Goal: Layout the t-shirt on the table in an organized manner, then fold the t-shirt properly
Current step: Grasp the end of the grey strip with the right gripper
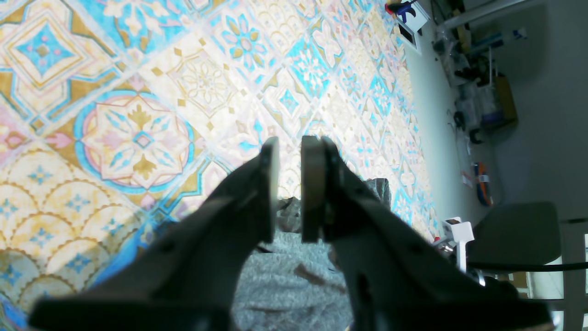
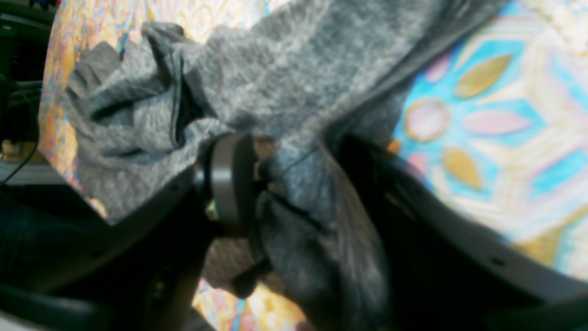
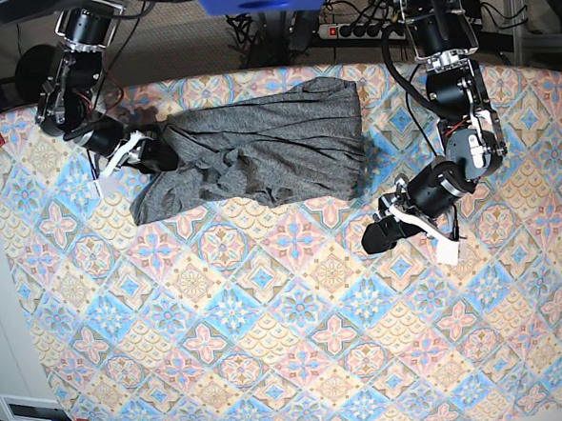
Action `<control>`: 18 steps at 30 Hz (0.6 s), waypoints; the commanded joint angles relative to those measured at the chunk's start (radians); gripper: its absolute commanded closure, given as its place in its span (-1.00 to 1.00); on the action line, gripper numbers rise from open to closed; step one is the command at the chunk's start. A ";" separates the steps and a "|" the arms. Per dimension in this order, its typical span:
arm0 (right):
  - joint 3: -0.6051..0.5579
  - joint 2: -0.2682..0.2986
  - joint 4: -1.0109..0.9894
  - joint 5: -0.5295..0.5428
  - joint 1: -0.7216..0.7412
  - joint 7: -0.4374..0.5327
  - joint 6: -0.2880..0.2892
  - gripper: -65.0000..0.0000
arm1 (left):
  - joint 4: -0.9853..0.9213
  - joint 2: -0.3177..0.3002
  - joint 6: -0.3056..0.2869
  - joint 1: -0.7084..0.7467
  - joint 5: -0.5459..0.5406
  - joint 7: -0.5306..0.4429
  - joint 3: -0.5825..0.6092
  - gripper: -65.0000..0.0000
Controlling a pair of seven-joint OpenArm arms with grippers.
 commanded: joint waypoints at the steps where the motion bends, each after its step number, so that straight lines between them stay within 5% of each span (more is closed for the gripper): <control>1: -0.005 0.004 0.000 -0.045 -0.006 -0.059 -0.007 0.24 | 0.017 -0.006 -0.008 -0.017 -0.020 -0.016 -0.002 0.71; 9: -0.006 -0.004 0.000 -0.047 0.014 -0.059 -0.007 0.96 | 0.017 -0.008 -0.008 -0.017 -0.017 -0.016 -0.003 0.71; 18: -0.006 -0.010 0.016 -0.047 0.015 -0.059 -0.009 1.00 | 0.017 -0.028 -0.008 -0.015 -0.018 -0.019 -0.020 0.71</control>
